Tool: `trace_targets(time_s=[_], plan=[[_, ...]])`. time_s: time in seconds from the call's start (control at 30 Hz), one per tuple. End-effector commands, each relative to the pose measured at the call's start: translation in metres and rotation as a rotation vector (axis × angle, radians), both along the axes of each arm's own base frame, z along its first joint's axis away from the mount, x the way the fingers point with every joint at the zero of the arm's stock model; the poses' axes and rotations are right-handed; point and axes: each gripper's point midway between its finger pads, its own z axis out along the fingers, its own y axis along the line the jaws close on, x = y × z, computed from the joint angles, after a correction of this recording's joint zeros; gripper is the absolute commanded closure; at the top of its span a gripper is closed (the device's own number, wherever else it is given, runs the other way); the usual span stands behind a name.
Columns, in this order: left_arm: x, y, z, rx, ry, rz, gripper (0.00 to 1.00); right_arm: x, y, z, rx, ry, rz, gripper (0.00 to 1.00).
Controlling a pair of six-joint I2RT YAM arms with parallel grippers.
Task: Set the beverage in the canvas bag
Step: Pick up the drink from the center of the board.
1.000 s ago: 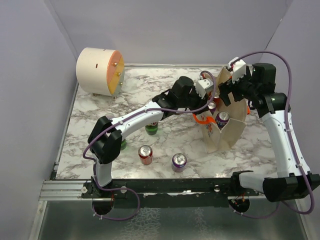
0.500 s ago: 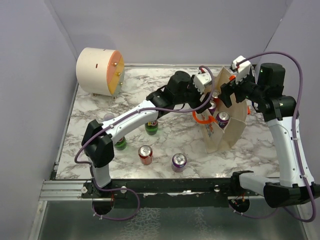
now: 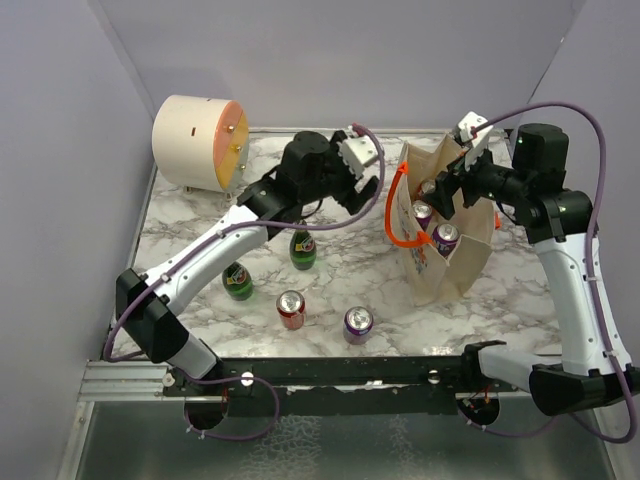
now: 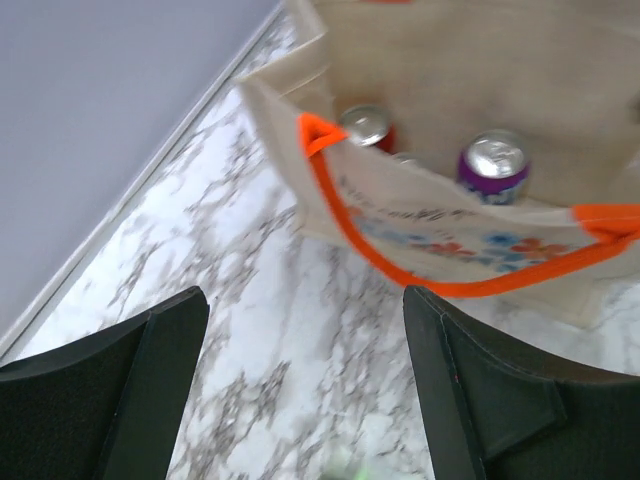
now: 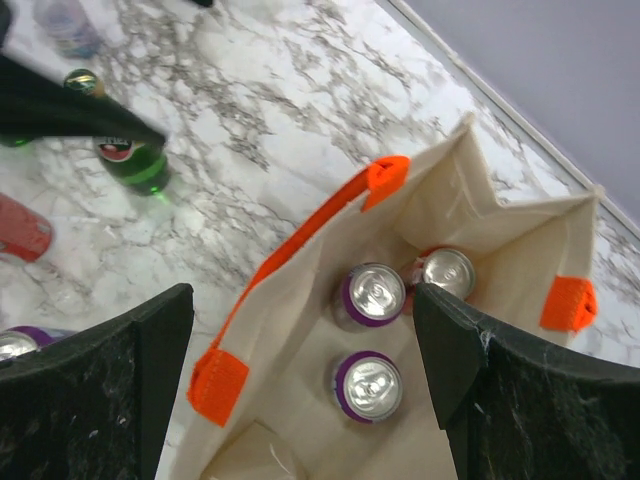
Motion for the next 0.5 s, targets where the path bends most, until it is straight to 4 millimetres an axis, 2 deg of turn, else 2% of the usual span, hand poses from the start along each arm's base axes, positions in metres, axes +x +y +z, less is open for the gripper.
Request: trace_targets(time_s=[0.0,0.17,0.2,0.3,0.47], plan=[[0.045,0.065,-0.003,-0.02,0.052,0.207,0.19,-0.025,0.03,0.004,0.012,0.0,0.154,0.11],[0.083,0.121,0.008,-0.054,0.042,0.365,0.18,-0.05,0.064,-0.024,-0.068,0.04,0.323,0.11],[0.089,0.129,0.009,-0.056,0.04,0.386,0.17,-0.059,0.076,-0.033,-0.097,0.048,0.381,0.11],[0.101,0.153,0.012,-0.053,0.034,0.438,0.15,-0.08,0.091,-0.067,-0.185,0.082,0.498,0.1],[0.107,0.165,0.011,-0.035,0.03,0.464,0.13,-0.115,0.106,-0.115,-0.282,0.126,0.682,0.09]])
